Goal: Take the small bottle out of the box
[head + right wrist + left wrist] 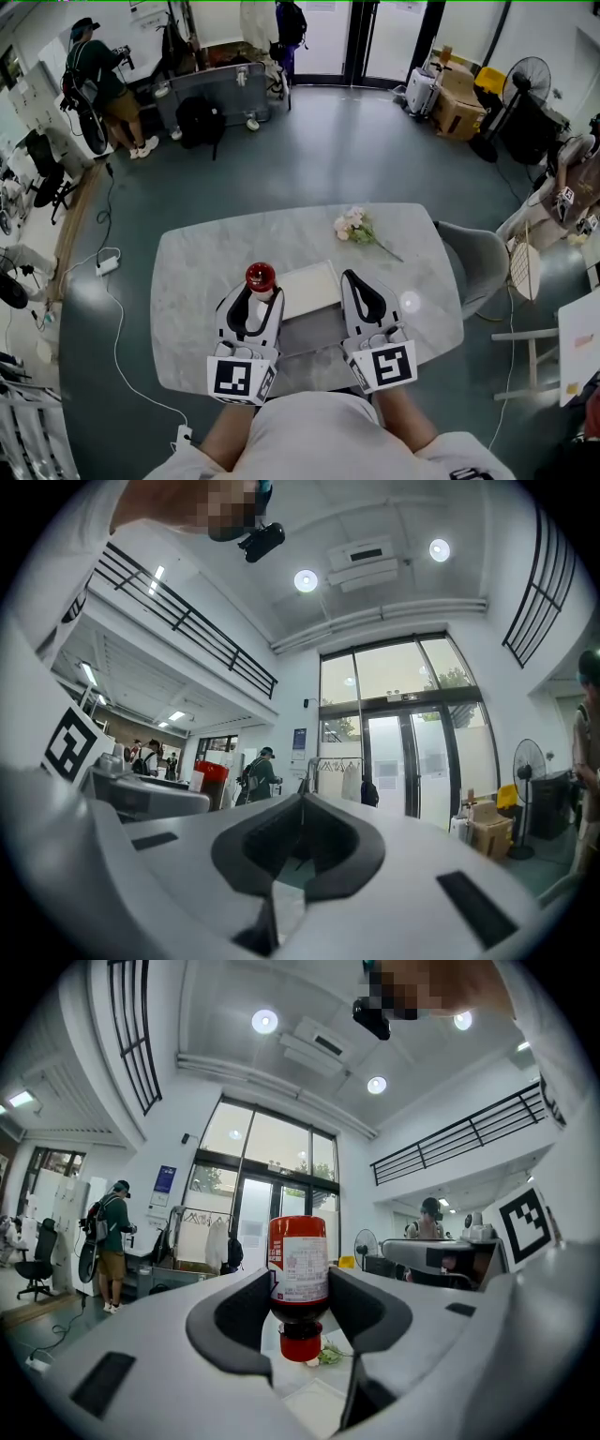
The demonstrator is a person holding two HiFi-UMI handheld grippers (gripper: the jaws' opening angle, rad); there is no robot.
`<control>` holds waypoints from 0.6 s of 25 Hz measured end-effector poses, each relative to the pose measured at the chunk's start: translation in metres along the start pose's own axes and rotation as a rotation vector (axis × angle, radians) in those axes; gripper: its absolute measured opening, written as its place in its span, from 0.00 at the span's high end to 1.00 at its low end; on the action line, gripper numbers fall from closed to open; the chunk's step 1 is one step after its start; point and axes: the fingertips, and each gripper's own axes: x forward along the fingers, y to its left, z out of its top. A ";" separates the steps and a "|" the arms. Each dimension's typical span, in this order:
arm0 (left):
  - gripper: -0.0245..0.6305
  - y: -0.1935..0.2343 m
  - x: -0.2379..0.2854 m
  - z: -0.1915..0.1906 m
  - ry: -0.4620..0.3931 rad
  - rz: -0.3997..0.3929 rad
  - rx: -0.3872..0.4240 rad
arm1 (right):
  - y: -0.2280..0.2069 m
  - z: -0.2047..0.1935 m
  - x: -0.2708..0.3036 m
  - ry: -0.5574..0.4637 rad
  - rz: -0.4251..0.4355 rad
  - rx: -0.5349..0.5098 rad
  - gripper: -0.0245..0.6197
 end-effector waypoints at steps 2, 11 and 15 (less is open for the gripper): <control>0.64 -0.002 0.001 -0.001 0.001 -0.001 0.004 | -0.002 -0.001 -0.001 0.000 -0.003 0.001 0.92; 0.64 -0.002 0.001 -0.002 0.014 0.014 0.017 | -0.006 -0.002 -0.004 0.012 -0.010 0.000 0.92; 0.64 -0.002 0.001 -0.004 0.011 0.015 0.017 | -0.002 -0.003 -0.004 0.012 0.010 -0.007 0.92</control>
